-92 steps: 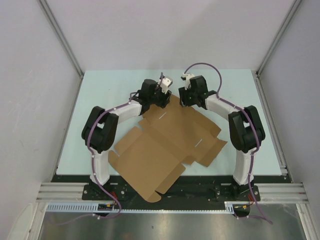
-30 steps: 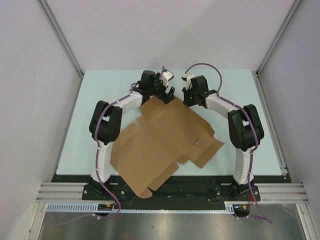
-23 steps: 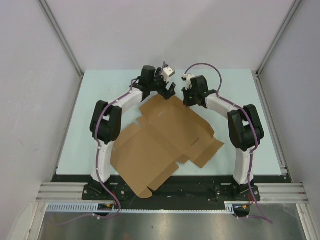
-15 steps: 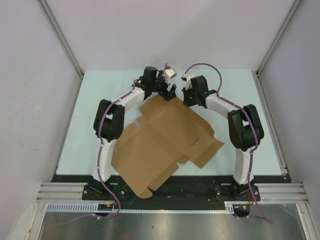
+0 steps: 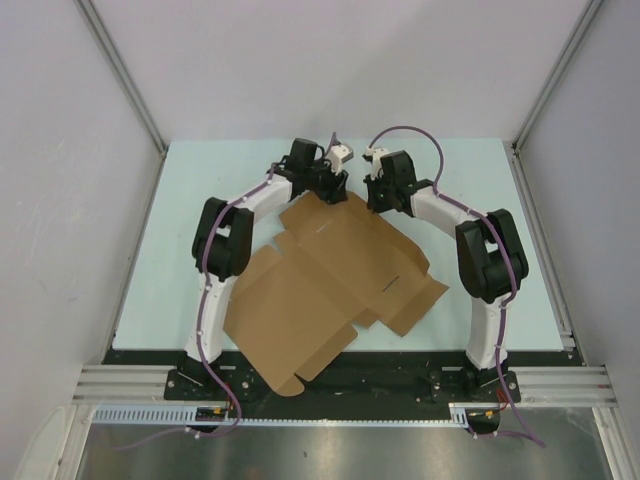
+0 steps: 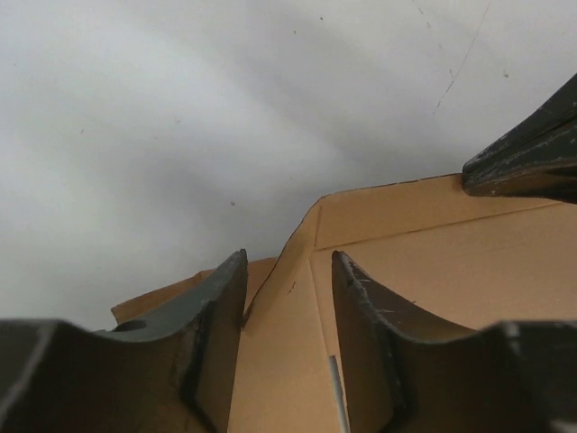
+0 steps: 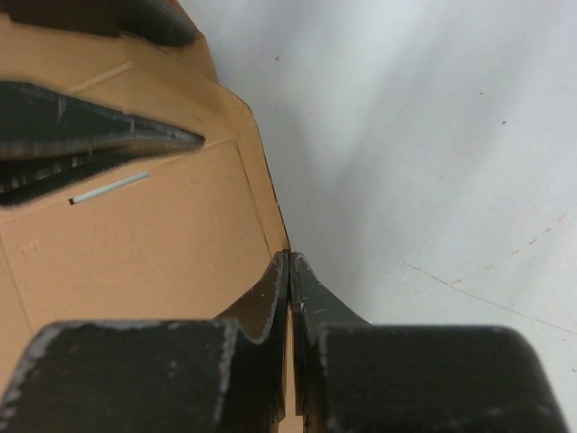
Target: Fold the paper box
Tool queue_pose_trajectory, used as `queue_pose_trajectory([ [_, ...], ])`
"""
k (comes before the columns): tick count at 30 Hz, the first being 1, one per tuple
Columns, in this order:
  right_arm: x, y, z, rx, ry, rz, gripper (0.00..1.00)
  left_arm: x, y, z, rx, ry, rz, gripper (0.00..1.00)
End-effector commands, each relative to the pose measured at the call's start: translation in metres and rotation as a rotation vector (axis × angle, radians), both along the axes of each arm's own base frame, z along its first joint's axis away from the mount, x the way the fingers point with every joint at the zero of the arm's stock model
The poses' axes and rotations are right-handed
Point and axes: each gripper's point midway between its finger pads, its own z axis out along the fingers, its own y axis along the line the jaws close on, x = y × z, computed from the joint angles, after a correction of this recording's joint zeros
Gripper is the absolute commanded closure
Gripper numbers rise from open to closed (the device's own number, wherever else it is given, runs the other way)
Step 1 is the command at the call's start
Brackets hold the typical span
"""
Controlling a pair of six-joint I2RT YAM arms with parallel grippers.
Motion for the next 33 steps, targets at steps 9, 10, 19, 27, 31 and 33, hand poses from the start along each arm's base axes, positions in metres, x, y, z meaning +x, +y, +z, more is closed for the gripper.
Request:
queue_pose_trajectory([
  [9,0.003,0.0,0.042,-0.028,-0.117,-0.024,1.0,-0.021,-0.017,0.017,-0.045,0.06,-0.039,0.87],
  [10,0.003,0.001,0.041,-0.032,-0.117,-0.025,1.0,-0.022,-0.018,0.019,-0.046,0.065,-0.031,0.89],
  [19,-0.001,0.007,0.04,-0.1,-0.143,-0.073,1.0,-0.032,-0.017,0.019,-0.13,0.191,0.149,1.0],
  [27,-0.009,0.018,0.037,-0.115,-0.15,-0.067,1.0,-0.039,-0.011,0.023,-0.298,0.173,0.303,1.0],
  [31,-0.015,0.025,0.033,-0.141,-0.153,-0.056,0.99,-0.034,-0.01,0.029,-0.376,0.136,0.353,1.0],
  [33,-0.015,0.023,0.032,-0.152,-0.157,-0.063,0.92,-0.033,-0.009,0.027,-0.391,0.134,0.374,1.0],
])
